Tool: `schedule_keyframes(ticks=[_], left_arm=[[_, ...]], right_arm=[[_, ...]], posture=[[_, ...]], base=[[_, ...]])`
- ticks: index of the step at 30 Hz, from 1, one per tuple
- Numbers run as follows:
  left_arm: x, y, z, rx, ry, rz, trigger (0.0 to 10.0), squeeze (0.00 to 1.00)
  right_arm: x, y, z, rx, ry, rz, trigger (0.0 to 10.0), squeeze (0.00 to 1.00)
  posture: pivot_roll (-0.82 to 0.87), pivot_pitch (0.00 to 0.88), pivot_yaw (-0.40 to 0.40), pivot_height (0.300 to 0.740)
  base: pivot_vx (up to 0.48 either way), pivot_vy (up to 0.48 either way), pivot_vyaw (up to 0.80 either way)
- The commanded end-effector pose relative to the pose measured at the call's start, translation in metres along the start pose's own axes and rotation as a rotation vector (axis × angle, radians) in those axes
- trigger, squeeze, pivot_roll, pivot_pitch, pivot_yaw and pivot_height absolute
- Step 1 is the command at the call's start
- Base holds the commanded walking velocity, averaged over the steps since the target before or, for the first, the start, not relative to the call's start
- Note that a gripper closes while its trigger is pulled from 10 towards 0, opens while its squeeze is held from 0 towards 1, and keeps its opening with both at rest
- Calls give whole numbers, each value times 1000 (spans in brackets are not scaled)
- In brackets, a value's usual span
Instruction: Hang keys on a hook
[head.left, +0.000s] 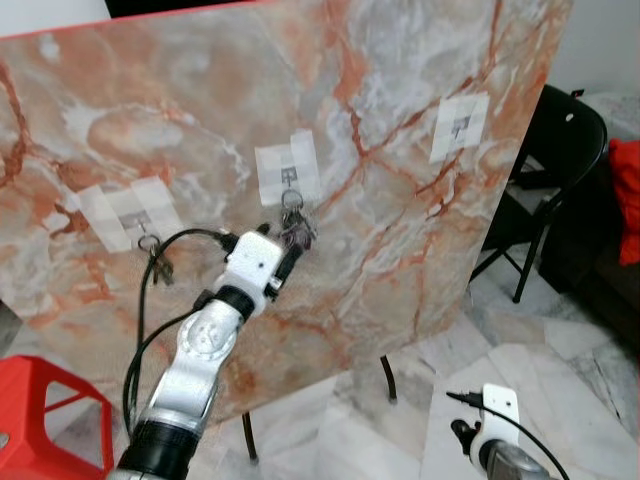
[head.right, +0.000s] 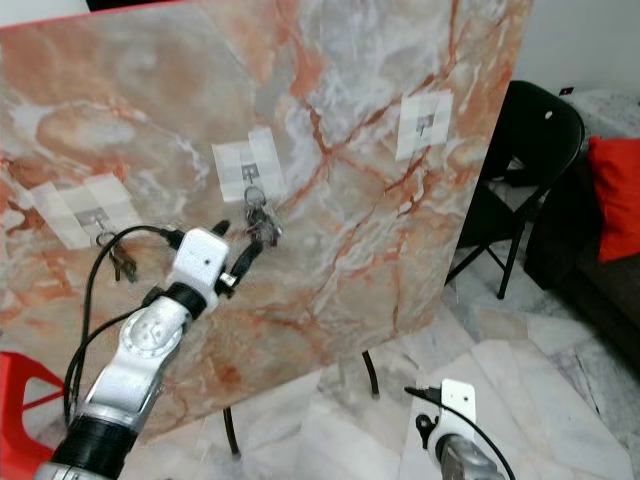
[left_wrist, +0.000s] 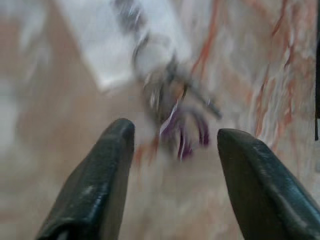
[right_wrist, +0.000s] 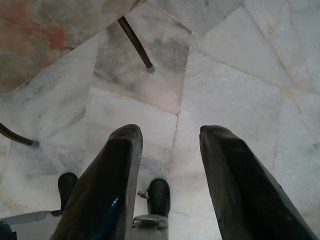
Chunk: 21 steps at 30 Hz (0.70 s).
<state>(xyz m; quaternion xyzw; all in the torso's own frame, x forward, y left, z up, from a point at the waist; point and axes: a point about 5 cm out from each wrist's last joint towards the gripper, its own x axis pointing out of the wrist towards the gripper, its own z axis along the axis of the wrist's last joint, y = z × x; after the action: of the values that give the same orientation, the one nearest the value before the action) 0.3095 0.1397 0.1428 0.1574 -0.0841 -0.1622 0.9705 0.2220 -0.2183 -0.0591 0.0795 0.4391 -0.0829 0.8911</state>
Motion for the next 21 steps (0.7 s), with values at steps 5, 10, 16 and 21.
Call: schedule_keyframes(ticks=[5, 10, 16, 21], left_arm=[[-24, 11, -35, -4, 157, 37, 10000, 0], [-48, 14, -79, -39, 350, 19, 10000, 0], [-81, 13, -137, -118, 618, 40, 10000, 0], [-99, 5, -162, -187, 781, 62, 10000, 0]], right_arm=[[0, -1, 2, 7, -4, -10, 10000, 0], [0, 0, 3, -3, 2, -6, 10000, 0], [0, 1, 2, 9, -4, -7, 10000, 0], [1, 2, 3, 17, -6, -10, 10000, 0]], posture=[[42, 0, 12, 740], [57, 0, 13, 740], [51, 0, 25, 740], [34, 0, 27, 740]], base=[[0, 0, 0], [0, 0, 0], [0, 0, 0], [0, 0, 0]])
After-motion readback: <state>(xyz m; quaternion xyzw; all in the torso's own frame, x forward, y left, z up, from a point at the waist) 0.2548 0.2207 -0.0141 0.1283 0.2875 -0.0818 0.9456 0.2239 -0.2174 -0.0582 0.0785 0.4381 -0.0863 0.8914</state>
